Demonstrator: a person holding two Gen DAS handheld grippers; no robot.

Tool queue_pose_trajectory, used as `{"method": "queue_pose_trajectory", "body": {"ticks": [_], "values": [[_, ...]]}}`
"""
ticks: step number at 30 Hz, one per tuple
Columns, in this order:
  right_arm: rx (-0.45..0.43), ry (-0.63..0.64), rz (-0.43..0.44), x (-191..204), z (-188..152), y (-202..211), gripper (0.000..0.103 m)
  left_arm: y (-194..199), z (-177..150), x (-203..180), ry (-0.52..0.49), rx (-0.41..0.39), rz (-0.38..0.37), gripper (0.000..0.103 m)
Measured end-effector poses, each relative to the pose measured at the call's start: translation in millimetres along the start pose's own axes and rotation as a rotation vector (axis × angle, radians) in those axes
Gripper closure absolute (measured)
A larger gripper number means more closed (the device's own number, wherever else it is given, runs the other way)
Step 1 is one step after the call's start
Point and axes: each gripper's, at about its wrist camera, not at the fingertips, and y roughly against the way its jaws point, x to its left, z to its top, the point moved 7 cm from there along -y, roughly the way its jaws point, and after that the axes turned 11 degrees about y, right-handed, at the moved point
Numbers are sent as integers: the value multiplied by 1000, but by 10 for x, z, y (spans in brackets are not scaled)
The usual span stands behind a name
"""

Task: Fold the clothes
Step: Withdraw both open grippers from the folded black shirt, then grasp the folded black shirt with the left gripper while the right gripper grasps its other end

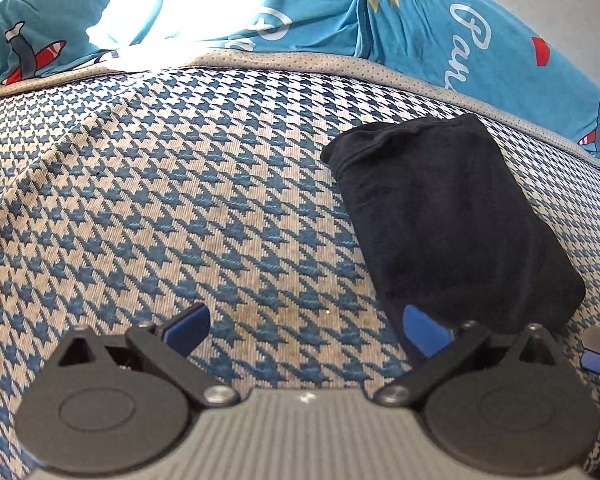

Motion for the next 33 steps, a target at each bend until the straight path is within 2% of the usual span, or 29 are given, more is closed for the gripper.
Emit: {"method": "queue_pose_trajectory", "body": {"ticks": [15, 28, 33], "values": [[8, -4, 25, 7, 39, -47, 39, -131, 119, -55, -3, 15, -41, 0], [5, -20, 52, 20, 142, -157, 39, -325, 326, -111, -10, 28, -111, 0], [-1, -23, 59, 54, 185, -195, 34, -389, 408, -116, 4, 28, -141, 0]]}}
